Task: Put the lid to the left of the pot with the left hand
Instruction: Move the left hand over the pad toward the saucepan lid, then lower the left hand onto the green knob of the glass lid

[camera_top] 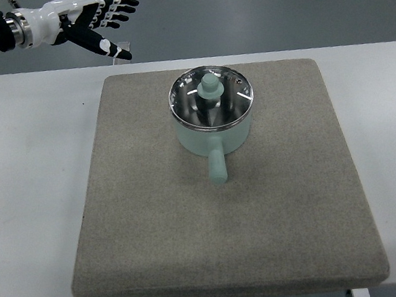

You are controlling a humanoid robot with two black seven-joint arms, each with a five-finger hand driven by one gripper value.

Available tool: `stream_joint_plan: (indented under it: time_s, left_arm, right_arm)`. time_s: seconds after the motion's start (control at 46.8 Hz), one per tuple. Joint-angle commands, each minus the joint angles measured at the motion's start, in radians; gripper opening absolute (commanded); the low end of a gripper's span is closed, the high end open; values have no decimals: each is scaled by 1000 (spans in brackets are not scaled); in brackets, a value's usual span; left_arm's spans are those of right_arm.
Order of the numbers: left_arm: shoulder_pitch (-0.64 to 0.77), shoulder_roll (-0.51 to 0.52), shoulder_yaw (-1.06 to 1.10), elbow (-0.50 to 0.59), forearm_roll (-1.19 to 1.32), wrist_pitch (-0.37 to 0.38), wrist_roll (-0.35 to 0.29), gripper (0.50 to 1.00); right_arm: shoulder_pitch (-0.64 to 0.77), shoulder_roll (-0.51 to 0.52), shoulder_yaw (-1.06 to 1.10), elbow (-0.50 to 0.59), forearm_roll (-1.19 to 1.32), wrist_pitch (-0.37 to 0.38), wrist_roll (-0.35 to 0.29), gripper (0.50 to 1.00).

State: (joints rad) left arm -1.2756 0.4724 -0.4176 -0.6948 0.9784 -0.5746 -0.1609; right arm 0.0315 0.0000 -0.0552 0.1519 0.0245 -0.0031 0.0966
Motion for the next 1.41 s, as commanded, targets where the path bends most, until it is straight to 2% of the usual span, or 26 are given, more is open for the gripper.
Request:
stream_joint_plan:
  time_s: [0.0, 0.278, 0.491, 0.791, 1.026, 1.239, 1.389]
  left_arm:
    - [-19, 2, 11, -40, 80, 2, -2, 996]
    - [-54, -3, 11, -210, 316, 6, -2, 996]
    - [-80, -34, 40, -275, 417, 6, -2, 994]
    - [-87, -129, 62, -259, 545, 10, 0, 994]
    - [-102, -199, 82, -190, 551, 16, 0, 994]
    - [-102, -270, 120, -118, 553, 82, 0, 994]
    - [-102, -287, 129, -117, 553, 91, 0, 994]
  right_arm:
    - [-1, 0, 0, 0, 0, 0, 0, 924]
    - [-1, 0, 0, 0, 0, 0, 0, 924]
    - [-1, 0, 0, 0, 0, 0, 0, 924]
    - [1, 0, 0, 0, 0, 0, 0, 924]
    - [-1, 0, 0, 0, 0, 0, 0, 924]
    - [1, 0, 2, 0, 0, 0, 0, 924]
    - [1, 0, 0, 0, 0, 0, 0, 924]
